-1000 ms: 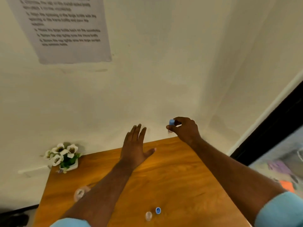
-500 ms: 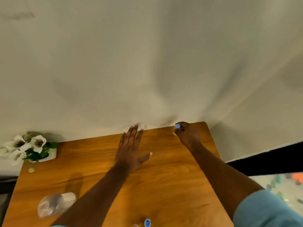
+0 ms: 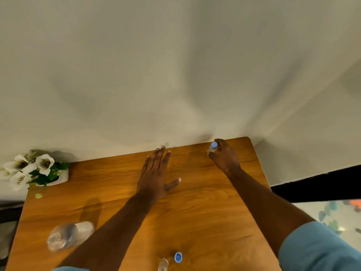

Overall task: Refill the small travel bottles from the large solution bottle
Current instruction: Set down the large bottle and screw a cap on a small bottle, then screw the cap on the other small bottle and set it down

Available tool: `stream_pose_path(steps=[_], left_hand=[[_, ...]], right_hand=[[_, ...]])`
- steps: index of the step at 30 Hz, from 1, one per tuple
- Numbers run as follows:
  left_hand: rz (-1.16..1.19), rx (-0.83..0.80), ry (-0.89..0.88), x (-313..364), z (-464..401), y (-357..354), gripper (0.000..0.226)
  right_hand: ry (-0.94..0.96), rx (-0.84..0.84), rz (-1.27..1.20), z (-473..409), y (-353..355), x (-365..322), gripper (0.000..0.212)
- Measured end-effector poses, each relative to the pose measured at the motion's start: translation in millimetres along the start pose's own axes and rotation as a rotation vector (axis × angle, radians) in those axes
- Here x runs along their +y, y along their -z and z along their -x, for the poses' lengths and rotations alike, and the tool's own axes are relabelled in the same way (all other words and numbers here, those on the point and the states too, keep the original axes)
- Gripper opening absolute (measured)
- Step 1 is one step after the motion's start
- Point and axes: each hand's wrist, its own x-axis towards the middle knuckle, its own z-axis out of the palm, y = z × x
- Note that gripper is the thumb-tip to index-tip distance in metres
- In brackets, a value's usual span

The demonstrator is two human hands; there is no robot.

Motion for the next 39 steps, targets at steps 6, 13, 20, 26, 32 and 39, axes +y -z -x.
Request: stream_pose_path(steps=[6, 13, 20, 26, 32, 39], left_hand=[[0.087, 0.002, 0.003, -3, 31, 12, 0.093], [0.22, 0.0, -0.02, -13, 96, 15, 0.07], [0.347, -0.227, 0.034, -23, 185, -8, 0.074], [0.461, -0.315, 0.006, -16, 230, -36, 0.071], [0.503, -0.223, 0.012, -1, 234, -56, 0.063], [0.58, -0.203, 0.099, 7, 230, -61, 0.045]], right_hand=[[0.027, 0.11, 0.055, 41, 12, 0, 0.082], [0.186, 0.123, 0.112, 133, 2, 10, 0.067], [0.185, -0.325, 0.186, 230, -63, 21, 0.051], [0.198, -0.489, 0.283, 265, -100, 22, 0.057], [0.27, -0.471, 0.348, 273, -105, 20, 0.056], [0.244, -0.356, 0.364, 281, -111, 19, 0.025]])
